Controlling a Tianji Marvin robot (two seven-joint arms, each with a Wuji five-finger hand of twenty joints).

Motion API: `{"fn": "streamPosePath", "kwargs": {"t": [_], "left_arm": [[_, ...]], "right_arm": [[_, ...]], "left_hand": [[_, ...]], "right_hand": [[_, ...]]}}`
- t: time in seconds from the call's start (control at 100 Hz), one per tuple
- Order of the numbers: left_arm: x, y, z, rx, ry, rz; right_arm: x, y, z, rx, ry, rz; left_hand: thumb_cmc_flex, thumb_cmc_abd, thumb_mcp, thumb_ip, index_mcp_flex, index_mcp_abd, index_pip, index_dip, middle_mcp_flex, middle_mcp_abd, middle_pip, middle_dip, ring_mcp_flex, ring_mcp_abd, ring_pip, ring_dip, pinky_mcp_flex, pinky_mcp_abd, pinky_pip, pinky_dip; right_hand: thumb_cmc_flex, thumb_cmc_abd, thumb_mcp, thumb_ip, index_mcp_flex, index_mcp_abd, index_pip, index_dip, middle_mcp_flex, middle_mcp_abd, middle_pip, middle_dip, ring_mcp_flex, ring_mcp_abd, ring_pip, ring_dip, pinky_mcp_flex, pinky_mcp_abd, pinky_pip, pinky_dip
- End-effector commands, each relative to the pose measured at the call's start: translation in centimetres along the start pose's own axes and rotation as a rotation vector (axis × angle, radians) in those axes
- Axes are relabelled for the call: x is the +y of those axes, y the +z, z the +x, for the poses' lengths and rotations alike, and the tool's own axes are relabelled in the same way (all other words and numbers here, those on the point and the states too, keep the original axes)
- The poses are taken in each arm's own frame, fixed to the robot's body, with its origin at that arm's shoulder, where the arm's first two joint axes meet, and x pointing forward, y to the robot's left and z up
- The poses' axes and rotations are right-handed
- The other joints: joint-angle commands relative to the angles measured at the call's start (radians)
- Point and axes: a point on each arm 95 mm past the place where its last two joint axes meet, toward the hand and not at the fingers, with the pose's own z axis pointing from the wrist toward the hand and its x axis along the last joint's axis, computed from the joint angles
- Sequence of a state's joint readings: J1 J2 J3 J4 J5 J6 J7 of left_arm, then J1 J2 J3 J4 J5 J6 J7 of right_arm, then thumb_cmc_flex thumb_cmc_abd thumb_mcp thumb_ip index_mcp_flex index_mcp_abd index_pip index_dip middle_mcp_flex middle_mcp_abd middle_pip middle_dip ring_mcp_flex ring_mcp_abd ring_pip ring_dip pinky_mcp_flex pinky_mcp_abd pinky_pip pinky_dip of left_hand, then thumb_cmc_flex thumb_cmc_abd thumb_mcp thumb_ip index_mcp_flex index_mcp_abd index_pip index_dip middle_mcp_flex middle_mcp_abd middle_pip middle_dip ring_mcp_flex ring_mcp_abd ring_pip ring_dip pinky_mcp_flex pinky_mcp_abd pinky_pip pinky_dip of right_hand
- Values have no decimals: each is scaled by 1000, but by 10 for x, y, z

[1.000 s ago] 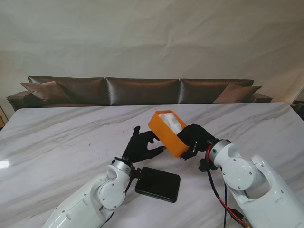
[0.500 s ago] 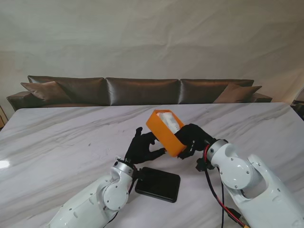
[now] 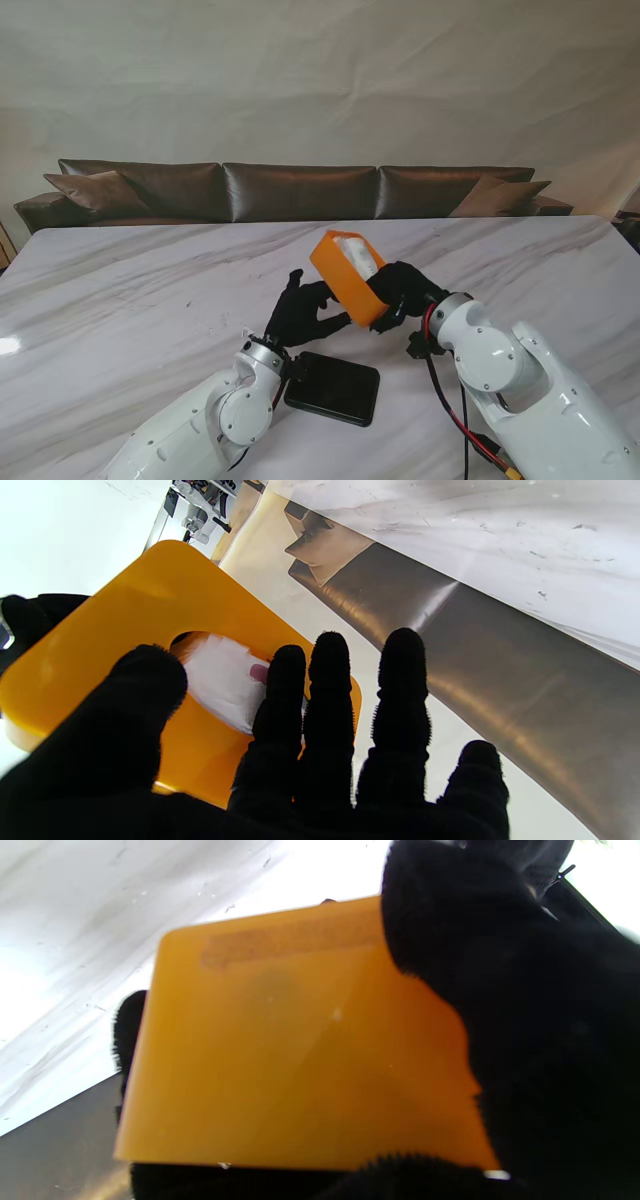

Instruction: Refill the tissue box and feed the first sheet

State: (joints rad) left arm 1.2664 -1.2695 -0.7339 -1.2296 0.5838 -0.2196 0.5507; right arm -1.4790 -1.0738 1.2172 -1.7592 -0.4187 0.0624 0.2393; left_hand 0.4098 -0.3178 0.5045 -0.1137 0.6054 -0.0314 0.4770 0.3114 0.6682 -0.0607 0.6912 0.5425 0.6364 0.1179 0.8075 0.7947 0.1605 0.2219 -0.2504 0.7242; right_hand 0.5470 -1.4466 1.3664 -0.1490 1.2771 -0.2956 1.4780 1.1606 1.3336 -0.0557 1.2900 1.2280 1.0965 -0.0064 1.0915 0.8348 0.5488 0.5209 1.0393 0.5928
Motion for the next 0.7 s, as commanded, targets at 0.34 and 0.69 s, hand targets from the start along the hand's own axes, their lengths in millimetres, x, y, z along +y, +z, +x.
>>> {"fn": "streamPosePath", "kwargs": {"t": [0.34,0.69], "left_arm": [[3,2,4,-20,-18,14],[8,5,0,-21,-48,91]], "right_arm": [[-13,-1,1,21,23,59],[-17,1,1,33,34,76]], "left_hand": [[126,171,-95,56,31,-26,202,105,169,-11,65,22,126,21,65,6,75,34,1563,4],[178,-6,123,73,113,-274,537,360,375,-41,203,159,261,41,192,29,185,64,1636,0]], "right_hand": [[95,115,204,103,29,7,35,18,100,82,-6,-12,130,106,277,61,29,-453,242,119],[90,120,204,99,27,6,33,21,100,81,-10,-11,129,107,273,61,27,-453,242,116]]}}
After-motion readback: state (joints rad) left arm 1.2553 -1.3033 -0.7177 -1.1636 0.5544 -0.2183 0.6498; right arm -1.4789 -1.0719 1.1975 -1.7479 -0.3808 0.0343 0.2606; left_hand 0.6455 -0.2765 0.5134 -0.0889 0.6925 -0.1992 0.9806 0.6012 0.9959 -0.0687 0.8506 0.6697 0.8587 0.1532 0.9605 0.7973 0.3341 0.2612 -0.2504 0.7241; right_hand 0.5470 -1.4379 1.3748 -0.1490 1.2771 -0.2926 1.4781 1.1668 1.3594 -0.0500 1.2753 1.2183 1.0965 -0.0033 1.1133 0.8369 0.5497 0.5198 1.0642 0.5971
